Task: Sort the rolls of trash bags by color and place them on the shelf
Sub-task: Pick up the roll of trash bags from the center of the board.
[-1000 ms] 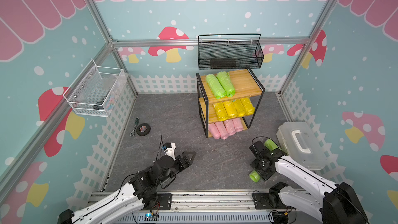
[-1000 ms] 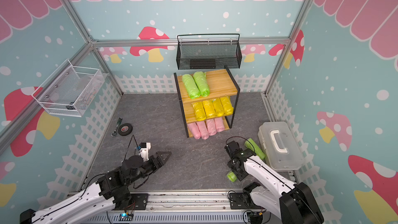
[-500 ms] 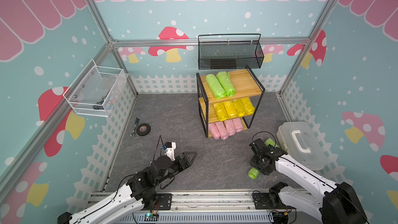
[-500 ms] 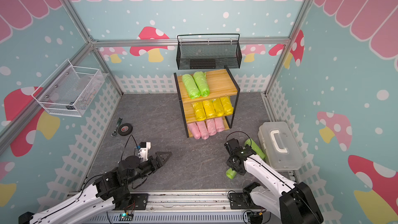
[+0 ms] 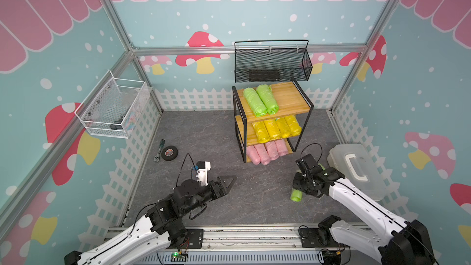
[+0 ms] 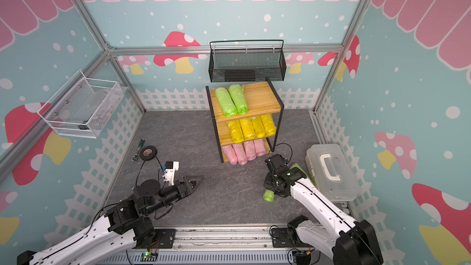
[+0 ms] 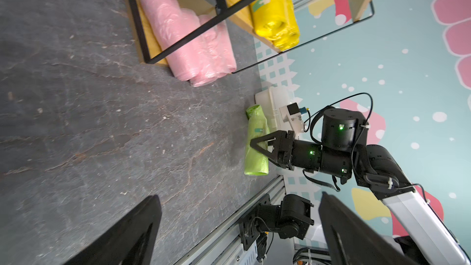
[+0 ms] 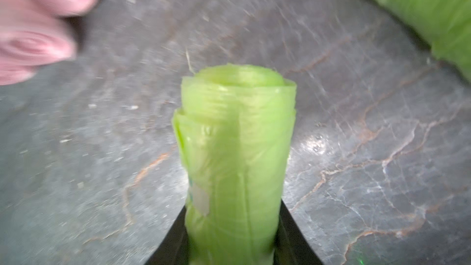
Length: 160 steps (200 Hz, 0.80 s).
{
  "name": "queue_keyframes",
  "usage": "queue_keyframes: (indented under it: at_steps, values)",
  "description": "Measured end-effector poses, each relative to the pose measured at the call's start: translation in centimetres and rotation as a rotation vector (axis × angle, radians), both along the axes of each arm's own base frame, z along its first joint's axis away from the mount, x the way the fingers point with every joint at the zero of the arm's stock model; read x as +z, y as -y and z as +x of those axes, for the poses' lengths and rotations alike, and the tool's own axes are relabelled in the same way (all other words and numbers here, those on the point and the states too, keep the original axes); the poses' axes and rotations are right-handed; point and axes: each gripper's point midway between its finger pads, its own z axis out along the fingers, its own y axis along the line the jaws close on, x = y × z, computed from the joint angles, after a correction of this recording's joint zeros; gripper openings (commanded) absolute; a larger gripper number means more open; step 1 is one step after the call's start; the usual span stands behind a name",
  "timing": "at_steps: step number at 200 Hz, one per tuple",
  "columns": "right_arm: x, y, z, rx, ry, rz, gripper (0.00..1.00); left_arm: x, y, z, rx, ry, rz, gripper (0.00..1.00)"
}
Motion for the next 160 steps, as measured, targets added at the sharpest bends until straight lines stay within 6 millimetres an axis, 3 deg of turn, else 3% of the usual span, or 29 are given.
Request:
queue_keyframes:
  at_steps: [39,63,98,160]
  values:
    - [10.1,-3.7,0.5,0.246,0.277,0.204,0.00,3.0,2.0,-0.7,-0.118,0.117,-0.064,0.95]
    - [14.7,-6.8,-0.1,0.409,0.340,0.347,0.00,4.8,3.2,-1.2,-0.191,0.189,-0.093,0.89]
    - [17.3,-11.6,-1.3,0.581,0.287,0.607,0.00,7.4,4.1,-1.9,-0.261,0.290,-0.148,0.89]
    - [22.3,-15.9,-5.2,0.790,0.274,0.894,0.00,10.5,4.4,-2.5,-0.297,0.395,-0.230,0.98]
